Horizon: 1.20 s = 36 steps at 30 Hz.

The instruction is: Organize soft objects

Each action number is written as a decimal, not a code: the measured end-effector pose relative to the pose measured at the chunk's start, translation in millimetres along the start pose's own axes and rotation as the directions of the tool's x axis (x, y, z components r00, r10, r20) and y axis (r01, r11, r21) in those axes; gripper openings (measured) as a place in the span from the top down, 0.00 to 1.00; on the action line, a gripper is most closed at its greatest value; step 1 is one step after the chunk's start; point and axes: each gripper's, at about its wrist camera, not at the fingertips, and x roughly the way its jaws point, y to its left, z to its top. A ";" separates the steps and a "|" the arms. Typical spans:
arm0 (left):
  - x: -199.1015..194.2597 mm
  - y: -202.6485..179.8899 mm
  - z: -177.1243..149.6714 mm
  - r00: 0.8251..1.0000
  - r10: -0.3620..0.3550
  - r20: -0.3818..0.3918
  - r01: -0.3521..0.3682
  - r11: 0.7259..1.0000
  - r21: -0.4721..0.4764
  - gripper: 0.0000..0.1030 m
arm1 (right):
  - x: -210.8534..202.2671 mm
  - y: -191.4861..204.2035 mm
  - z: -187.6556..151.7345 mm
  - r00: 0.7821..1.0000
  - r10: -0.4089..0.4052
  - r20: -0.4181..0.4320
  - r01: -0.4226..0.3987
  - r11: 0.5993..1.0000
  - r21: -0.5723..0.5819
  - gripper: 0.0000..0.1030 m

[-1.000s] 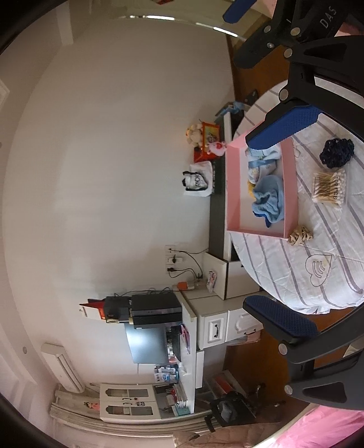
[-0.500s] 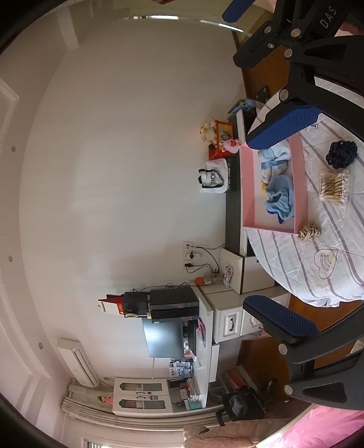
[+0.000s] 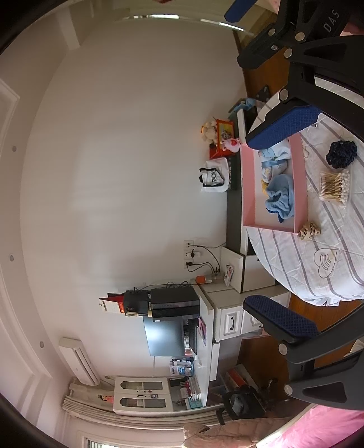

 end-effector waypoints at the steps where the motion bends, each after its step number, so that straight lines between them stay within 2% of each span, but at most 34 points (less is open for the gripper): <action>1: 0.6 -0.3 0.0 1.000 0.002 0.000 -0.002 1.000 0.000 0.00 | 0.0 0.3 -0.1 1.000 0.000 0.000 0.000 1.000 -0.001 0.00; 11: 4.0 0.1 -1.1 1.000 0.012 -0.011 -0.012 1.000 0.003 0.00 | 6.7 0.8 -2.7 1.000 -0.003 -0.019 0.003 1.000 0.003 0.00; 22: 19.1 6.1 -6.8 0.998 0.039 -0.058 -0.038 0.999 0.019 0.00 | 25.1 10.2 -11.4 0.997 0.010 -0.075 -0.010 1.000 -0.007 0.00; 31: 61.3 25.3 -18.5 0.982 0.068 -0.178 -0.068 0.998 0.005 0.00 | 63.5 32.2 -32.4 0.978 0.048 -0.204 -0.054 0.998 -0.024 0.00; 36: 91.9 39.1 -26.9 0.962 0.087 -0.258 -0.091 0.996 -0.002 0.00 | 89.9 44.1 -46.4 0.957 0.064 -0.282 -0.078 0.996 -0.040 0.00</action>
